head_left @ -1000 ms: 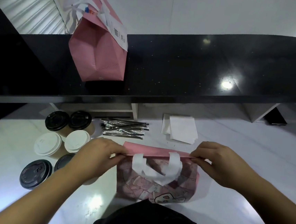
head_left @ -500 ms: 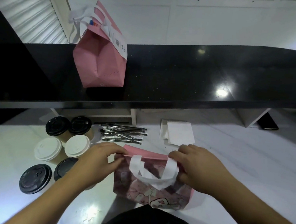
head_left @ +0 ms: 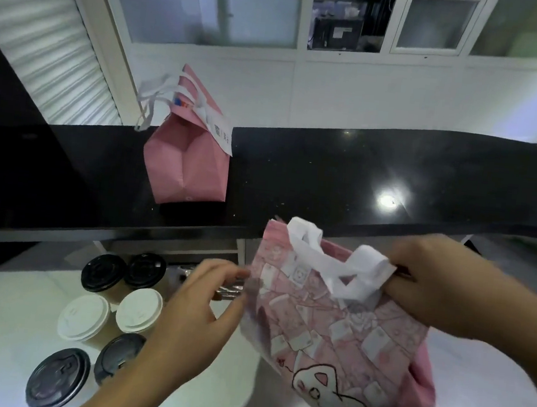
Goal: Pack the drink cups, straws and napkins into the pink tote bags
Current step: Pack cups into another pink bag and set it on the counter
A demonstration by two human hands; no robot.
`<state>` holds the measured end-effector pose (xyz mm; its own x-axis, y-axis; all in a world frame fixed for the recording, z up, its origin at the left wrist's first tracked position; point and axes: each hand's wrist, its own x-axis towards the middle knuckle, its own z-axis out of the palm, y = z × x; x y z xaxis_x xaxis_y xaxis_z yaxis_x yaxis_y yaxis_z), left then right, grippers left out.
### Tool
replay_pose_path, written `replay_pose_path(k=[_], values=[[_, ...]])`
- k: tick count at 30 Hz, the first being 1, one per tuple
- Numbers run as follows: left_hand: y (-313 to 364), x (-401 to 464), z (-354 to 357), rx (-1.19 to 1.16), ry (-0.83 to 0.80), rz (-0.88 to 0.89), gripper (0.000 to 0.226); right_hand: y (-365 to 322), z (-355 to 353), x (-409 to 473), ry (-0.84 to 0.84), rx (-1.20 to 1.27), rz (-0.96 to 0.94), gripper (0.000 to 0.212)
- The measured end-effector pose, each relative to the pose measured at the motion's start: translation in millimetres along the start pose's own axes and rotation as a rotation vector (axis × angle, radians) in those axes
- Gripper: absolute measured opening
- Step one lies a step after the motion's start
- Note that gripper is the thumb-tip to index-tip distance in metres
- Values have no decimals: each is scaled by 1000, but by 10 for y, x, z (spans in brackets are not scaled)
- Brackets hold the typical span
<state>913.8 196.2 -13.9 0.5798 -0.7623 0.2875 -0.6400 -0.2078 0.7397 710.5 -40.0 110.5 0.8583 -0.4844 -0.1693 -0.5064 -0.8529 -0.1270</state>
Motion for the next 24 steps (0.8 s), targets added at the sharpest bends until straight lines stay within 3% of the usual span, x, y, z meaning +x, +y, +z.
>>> replay_pose_path(k=[7, 15, 20, 24], values=[[466, 409, -61, -86, -51, 122, 29, -33, -924, 370, 276, 18, 111, 38], [504, 1111, 46, -175, -179, 50, 43, -305, -1036, 1634, 553, 83, 217, 32], [284, 1461, 74, -161, -151, -12, 55, -483, -1037, 2238, 600, 187, 218, 30], [104, 1722, 11, -162, -105, -80, 58, -621, -975, 2614, 598, 256, 231, 14]])
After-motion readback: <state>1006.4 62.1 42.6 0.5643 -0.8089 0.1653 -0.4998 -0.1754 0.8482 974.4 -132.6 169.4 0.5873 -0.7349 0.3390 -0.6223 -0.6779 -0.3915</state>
